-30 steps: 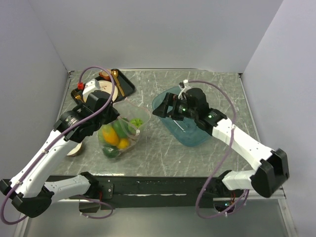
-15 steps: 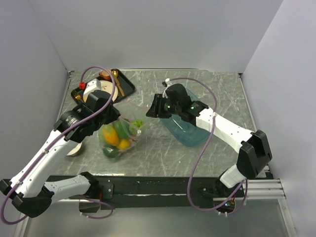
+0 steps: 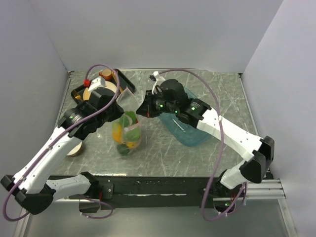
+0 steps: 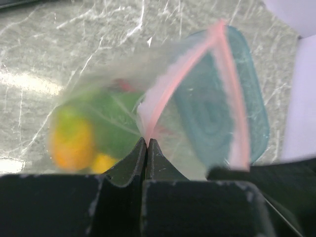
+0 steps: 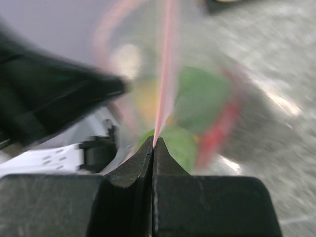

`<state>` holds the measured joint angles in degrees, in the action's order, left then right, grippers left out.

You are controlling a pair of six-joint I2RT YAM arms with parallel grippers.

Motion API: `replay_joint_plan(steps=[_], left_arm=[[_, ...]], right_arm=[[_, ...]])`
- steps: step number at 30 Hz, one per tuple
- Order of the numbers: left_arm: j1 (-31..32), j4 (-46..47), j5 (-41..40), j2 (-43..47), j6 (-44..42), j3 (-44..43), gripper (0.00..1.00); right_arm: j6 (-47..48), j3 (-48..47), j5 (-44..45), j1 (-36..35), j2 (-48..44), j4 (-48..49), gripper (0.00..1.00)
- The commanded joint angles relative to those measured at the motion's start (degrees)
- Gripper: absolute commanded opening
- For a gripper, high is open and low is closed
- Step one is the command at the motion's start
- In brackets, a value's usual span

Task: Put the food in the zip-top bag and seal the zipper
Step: Adjust the zipper food storage bag at the center of the board.

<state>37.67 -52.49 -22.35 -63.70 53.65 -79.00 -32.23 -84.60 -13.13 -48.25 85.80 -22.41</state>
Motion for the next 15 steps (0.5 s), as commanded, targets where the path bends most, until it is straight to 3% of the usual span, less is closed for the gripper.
replay_joint_plan(steps=[1,9,15], left_arm=[[-0.3,-0.7,-3.2,3.9,0.2,-3.9,0.01],[-0.5,-10.7,-13.5,7.5,0.7,-12.9,0.01],[-0.5,-12.9,-14.1,4.7,-2.2,-19.2,0.01]], right_arm=[[1.5,-4.5,-1.5,0.1,0.8,-2.3,0.0],[0.0,-10.7,-6.9,-1.0,6.0,-0.7,0.0],[-1.4,-17.4,-8.6,-1.4,9.5,0.2,0.0]])
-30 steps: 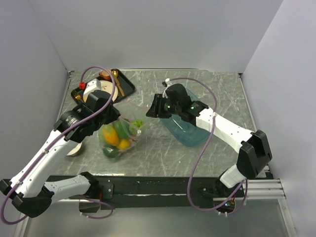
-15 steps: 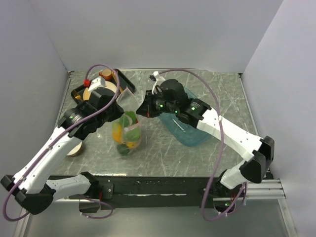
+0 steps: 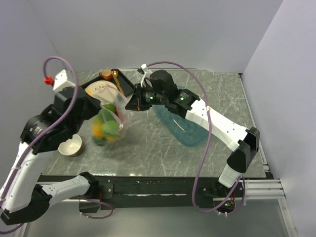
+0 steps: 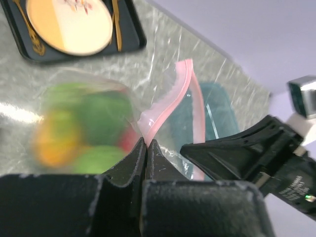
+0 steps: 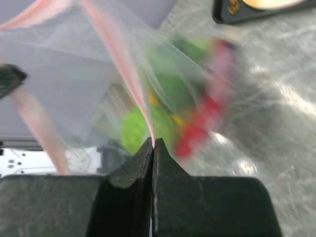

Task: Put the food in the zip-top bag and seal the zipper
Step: Adjust the zipper food storage bag at the center of the board.

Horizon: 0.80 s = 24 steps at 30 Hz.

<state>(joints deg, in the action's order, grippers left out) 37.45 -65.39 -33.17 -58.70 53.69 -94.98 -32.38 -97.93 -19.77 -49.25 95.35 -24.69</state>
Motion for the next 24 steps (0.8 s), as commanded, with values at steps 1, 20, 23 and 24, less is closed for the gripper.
replay_joint_plan(steps=[1,20,23,24], left_arm=[[-0.3,1.4,-2.8,-0.5,-2.7,-2.6,0.01],[-0.4,19.7,15.0,-9.0,-5.7,18.3,0.01],[-0.4,20.9,17.3,-10.2,-6.0,18.0,0.01],[-0.4,20.9,17.6,-10.6,-5.9,18.1,0.01]], right_arm=[[-1.6,-3.4,-0.7,-0.4,-0.1,2.7,0.0],[-3.8,32.4,17.9,2.1,-10.1,5.3,0.31],[-1.8,33.9,19.7,4.8,-14.0,4.4,0.91],[-1.8,34.3,19.7,5.5,-16.7,3.9,0.91]])
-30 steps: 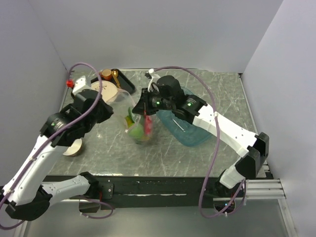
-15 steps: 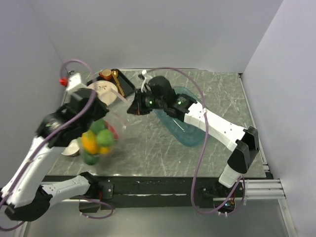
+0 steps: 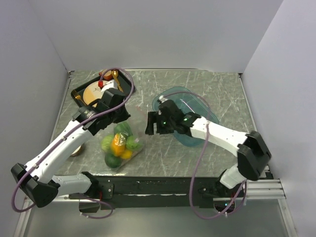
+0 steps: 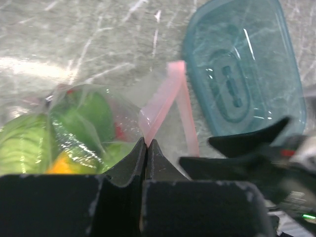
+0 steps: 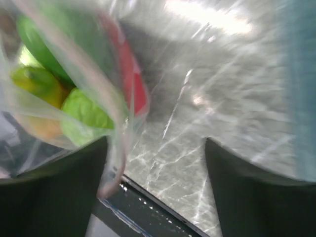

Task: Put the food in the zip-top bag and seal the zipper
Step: Adjust the zipper food storage bag at the center of the board, then adjust the bin at the center of the board.

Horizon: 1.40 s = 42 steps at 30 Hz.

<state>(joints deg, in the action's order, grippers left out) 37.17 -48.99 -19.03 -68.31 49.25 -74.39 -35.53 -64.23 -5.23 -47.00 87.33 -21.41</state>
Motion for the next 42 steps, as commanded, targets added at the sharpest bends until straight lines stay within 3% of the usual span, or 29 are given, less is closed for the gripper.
replay_joint_plan(steps=[1,5,8,14,16,24,29,37,42], left_arm=[[0.0,4.7,3.8,-0.9,-1.3,-2.5,0.01],[-0.1,5.9,4.8,-0.3,-0.9,-0.7,0.01],[0.0,6.8,6.0,0.3,-0.7,0.0,0.01],[0.0,7.2,6.9,0.4,-1.0,0.3,0.01],[-0.1,7.0,7.1,0.3,-1.1,-0.1,0.01],[0.0,8.1,8.2,0.8,-1.1,0.6,0.01],[0.0,7.9,8.5,1.2,-0.8,0.6,0.01],[0.0,7.4,8.3,2.2,-0.7,1.7,0.01],[0.0,8.1,9.0,2.3,-0.7,2.2,0.01]], right_arm=[[1.7,2.7,6.6,4.0,-10.5,1.1,0.91],[2.0,8.0,5.4,9.7,-19.0,3.4,0.96],[2.5,8.2,5.4,12.0,-19.5,-3.1,0.95],[2.1,16.7,-8.8,11.8,-22.1,0.9,0.94],[0.6,18.3,-9.4,11.7,-22.5,2.1,0.94],[1.0,17.2,-8.6,11.7,-14.7,3.4,0.94],[2.1,13.3,-1.6,12.4,-7.3,0.9,0.95],[4.9,8.4,6.4,14.4,-5.0,1.9,0.96],[7.0,5.3,5.6,18.3,-3.8,2.6,0.94]])
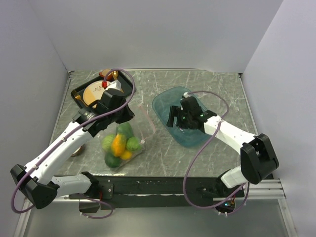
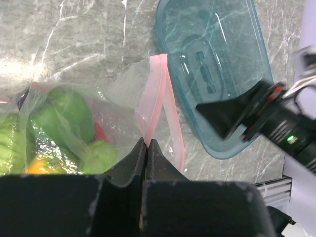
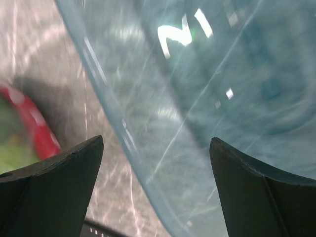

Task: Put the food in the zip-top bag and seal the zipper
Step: Adjust the bin at the center of the board.

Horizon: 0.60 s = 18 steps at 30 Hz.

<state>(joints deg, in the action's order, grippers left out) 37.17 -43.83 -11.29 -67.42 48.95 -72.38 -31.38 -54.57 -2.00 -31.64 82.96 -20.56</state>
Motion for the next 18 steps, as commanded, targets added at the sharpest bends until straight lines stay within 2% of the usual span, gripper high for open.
replay_joint_plan(steps=[1,6,7,12,18], left_arm=[[0.1,3.1,1.4,1.3,-0.4,0.1,0.01],[0.1,3.1,1.4,1.5,-0.4,0.3,0.01],[0.1,3.1,1.4,1.6,-0.3,0.4,0.01],[0.1,3.2,1.7,2.0,-0.3,0.6,0.01],[0.1,3.1,0.9,2.5,-0.1,0.0,0.01]], right_arm=[[3.2,-5.0,2.4,3.3,2.2,1.4,0.94],[3.9,-10.3,5.8,4.9,5.8,0.3,0.95],[4.0,-11.6,7.2,6.2,8.9,-0.1,0.95],[4.7,-22.9,2.6,7.9,19.1,-2.6,0.94],[2.0,-31.3,0.0,4.1,28.7,-4.3,0.94]])
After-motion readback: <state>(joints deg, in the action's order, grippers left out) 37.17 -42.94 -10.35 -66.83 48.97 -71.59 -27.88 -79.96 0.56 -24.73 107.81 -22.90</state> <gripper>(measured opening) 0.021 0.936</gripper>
